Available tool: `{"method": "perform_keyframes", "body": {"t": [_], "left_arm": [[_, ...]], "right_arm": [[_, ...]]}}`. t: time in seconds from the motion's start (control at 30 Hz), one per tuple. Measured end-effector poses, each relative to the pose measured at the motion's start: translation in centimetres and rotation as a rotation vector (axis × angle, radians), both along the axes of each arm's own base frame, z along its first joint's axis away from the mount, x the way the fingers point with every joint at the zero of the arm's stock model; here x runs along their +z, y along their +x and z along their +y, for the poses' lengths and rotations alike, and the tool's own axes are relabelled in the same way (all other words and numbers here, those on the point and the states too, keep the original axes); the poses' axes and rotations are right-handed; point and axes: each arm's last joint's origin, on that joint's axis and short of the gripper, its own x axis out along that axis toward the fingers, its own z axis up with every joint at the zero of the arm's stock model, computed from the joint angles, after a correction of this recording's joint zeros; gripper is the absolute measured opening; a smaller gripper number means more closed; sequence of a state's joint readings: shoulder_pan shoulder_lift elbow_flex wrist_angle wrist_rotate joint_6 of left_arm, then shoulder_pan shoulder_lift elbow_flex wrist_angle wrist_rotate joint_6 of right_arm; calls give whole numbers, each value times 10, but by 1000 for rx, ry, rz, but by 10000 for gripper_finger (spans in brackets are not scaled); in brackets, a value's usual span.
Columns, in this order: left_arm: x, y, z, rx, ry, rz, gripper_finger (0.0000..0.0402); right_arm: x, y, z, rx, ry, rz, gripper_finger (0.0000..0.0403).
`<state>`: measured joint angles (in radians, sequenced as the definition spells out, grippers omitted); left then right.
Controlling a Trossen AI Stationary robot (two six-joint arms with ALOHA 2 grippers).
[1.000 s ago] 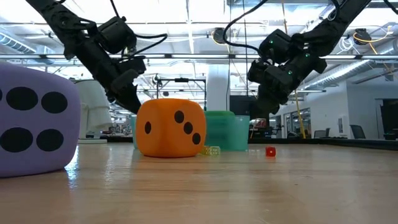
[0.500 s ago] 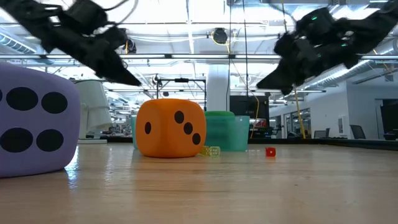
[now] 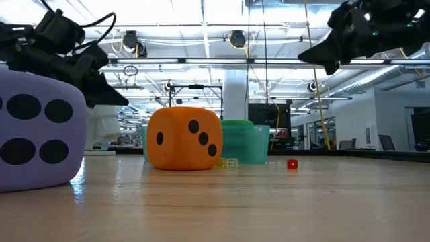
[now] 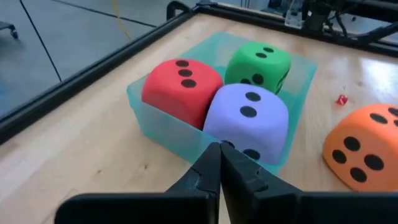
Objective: Pick & Place Dice
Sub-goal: Put the large orange dice into the light blue bin
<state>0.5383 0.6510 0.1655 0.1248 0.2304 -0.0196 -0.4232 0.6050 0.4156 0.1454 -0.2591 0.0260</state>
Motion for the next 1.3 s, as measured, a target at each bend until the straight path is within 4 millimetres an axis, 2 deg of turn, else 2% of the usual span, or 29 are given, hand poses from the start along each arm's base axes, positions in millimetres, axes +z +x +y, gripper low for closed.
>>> {"method": "perform_keyframes", "body": {"t": [0.23, 1.0, 1.3], "left_arm": [[0, 0, 0, -3, 17, 5, 19], [0, 0, 0, -5, 24, 5, 19], [0, 0, 0, -5, 24, 4, 19]], "right_arm": [[3, -7, 3, -1, -6, -12, 0], [10, -7, 3, 0, -10, -81, 0], [14, -2, 10, 58, -24, -123, 0]]}}
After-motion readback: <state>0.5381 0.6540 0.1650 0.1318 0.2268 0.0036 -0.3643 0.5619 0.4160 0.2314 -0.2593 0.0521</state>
